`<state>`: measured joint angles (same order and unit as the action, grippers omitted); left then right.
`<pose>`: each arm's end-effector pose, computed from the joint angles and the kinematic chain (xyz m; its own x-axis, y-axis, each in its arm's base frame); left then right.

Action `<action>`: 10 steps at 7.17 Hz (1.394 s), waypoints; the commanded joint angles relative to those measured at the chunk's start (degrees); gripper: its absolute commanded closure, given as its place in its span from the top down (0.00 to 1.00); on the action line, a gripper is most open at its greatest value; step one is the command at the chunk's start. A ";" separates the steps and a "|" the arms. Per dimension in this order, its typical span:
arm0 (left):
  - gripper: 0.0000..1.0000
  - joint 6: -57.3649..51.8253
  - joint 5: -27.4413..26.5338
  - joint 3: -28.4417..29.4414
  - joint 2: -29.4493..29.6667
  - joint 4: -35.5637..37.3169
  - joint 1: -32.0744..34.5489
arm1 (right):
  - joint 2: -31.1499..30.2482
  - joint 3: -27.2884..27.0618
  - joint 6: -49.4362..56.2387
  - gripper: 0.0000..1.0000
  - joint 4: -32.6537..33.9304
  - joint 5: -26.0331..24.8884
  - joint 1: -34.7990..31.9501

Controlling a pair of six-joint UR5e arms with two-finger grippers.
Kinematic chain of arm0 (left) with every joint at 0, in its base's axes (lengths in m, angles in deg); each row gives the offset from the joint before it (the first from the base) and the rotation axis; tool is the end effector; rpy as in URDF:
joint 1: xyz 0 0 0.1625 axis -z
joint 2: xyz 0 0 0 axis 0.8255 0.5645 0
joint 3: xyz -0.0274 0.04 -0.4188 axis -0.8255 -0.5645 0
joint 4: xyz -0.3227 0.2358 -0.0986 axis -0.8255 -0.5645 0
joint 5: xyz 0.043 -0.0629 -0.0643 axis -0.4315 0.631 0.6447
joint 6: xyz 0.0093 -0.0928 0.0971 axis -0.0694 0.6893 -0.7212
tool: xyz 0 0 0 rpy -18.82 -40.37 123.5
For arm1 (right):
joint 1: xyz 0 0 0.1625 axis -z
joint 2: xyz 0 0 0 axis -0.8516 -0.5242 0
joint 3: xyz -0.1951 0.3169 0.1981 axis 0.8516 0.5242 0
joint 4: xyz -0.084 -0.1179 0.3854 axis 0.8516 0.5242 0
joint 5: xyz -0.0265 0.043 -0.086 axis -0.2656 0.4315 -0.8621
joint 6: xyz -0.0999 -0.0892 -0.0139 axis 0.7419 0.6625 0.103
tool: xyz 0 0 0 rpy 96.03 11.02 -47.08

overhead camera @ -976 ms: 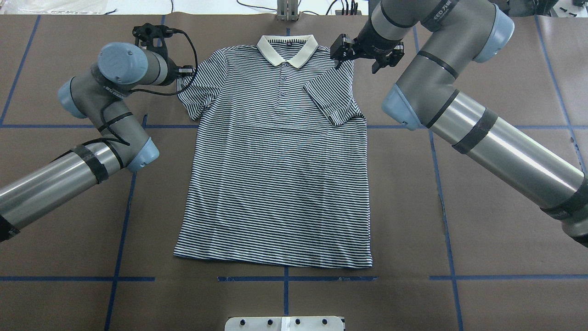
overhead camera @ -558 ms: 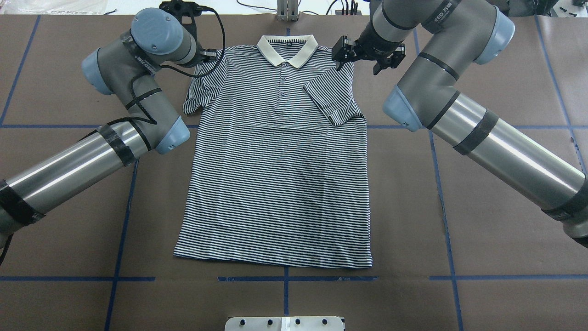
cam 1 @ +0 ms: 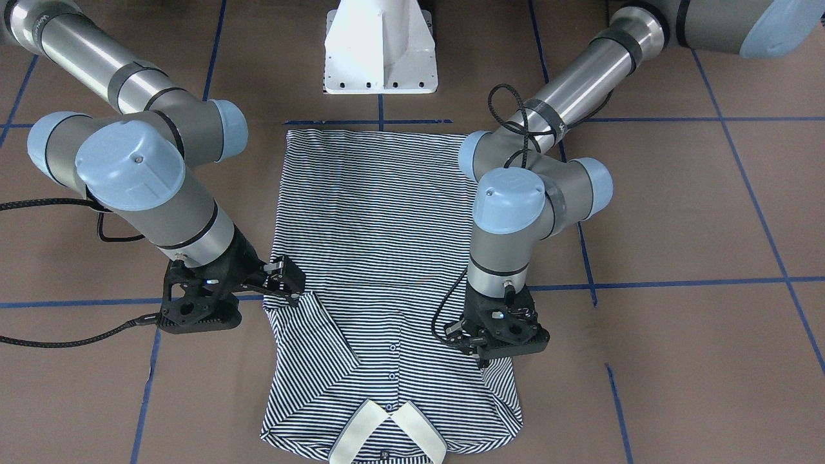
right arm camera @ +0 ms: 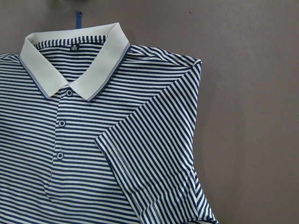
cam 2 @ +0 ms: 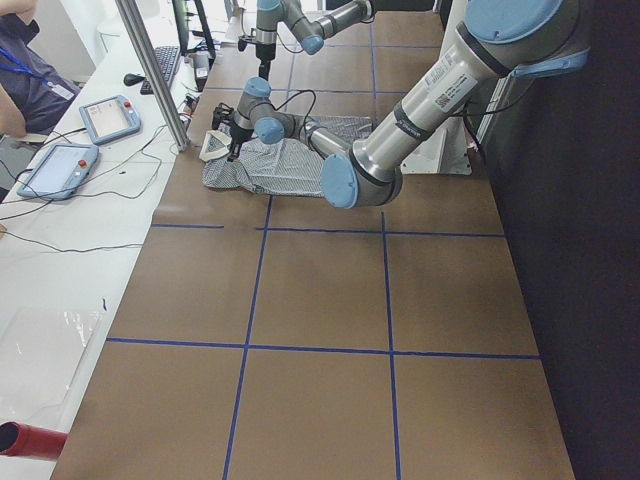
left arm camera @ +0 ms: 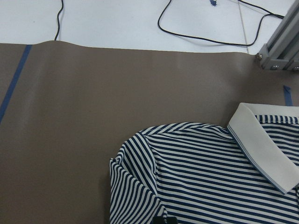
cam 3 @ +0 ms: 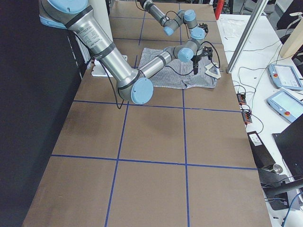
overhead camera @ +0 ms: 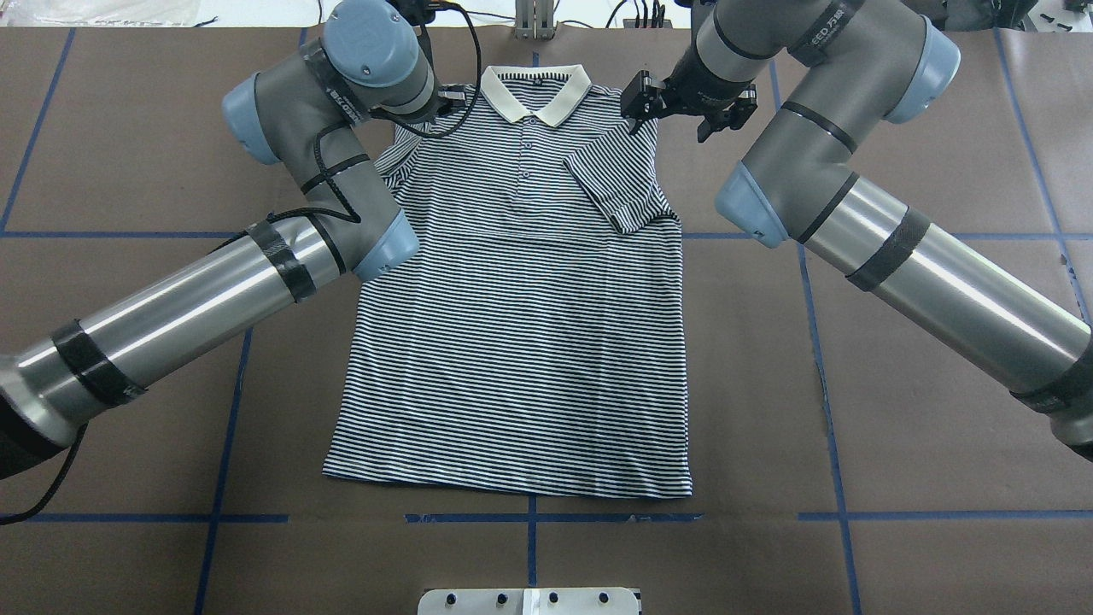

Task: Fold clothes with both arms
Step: 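Fold the sleeve nearest the left gripper inward over the shirt body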

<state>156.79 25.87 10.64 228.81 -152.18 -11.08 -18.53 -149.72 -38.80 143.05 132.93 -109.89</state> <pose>0.5377 -0.6952 0.2547 0.6619 -0.1178 -0.7402 0.4129 0.8815 0.2289 -0.4291 -0.6418 0.2609 0.5846 -0.0005 0.8113 -0.1399 0.9850 0.1014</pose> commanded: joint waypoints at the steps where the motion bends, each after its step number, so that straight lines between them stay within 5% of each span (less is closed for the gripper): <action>1: 0.00 5.08 -0.25 7.53 3.47 -7.50 -0.61 | 0.06 -0.30 -0.10 1.00 -0.02 0.00 0.00; 3: 0.00 7.65 -0.43 12.11 3.47 -16.49 -0.61 | -0.03 -0.13 0.07 1.00 -0.02 0.00 0.00; 6: 0.04 7.75 -0.34 12.21 3.56 -17.49 -0.70 | -0.29 0.31 0.07 1.00 -0.02 0.00 0.09; 7: 0.99 7.57 -0.34 12.21 3.47 -18.79 -0.70 | -0.29 0.32 0.07 1.00 -0.02 0.00 0.09; 10: 1.00 7.22 0.28 9.07 2.95 -20.21 -0.96 | -0.73 0.23 0.16 1.00 -0.37 0.00 0.18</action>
<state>164.41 25.99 21.44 232.17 -172.22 -11.92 -19.22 -149.42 -38.67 142.72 132.94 -109.74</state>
